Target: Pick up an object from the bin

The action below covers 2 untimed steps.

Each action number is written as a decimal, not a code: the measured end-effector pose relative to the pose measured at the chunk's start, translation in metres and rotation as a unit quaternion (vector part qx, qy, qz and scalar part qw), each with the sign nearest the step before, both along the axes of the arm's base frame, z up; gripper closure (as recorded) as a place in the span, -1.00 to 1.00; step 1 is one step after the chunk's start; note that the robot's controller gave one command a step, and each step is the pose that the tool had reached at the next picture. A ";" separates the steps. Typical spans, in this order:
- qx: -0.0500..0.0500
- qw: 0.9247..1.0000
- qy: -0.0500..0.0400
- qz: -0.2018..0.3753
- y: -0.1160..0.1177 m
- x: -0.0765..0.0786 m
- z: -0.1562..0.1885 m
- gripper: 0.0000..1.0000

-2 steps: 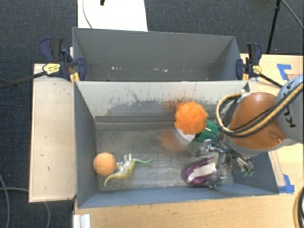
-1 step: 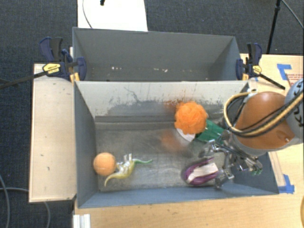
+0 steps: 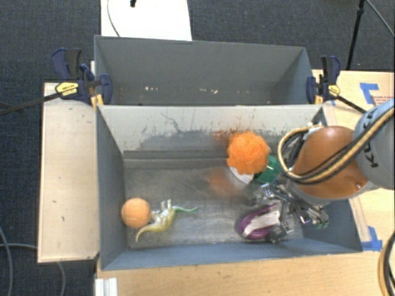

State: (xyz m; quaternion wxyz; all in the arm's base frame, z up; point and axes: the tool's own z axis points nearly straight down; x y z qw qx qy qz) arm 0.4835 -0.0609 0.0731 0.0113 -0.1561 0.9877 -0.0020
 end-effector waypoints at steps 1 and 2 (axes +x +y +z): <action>-0.001 1.000 0.001 0.029 0.001 -0.001 0.001 1.00; -0.001 0.999 0.001 0.033 0.001 -0.001 0.001 1.00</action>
Offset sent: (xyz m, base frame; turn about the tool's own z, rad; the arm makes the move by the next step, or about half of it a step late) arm 0.0000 0.0000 0.0000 0.0000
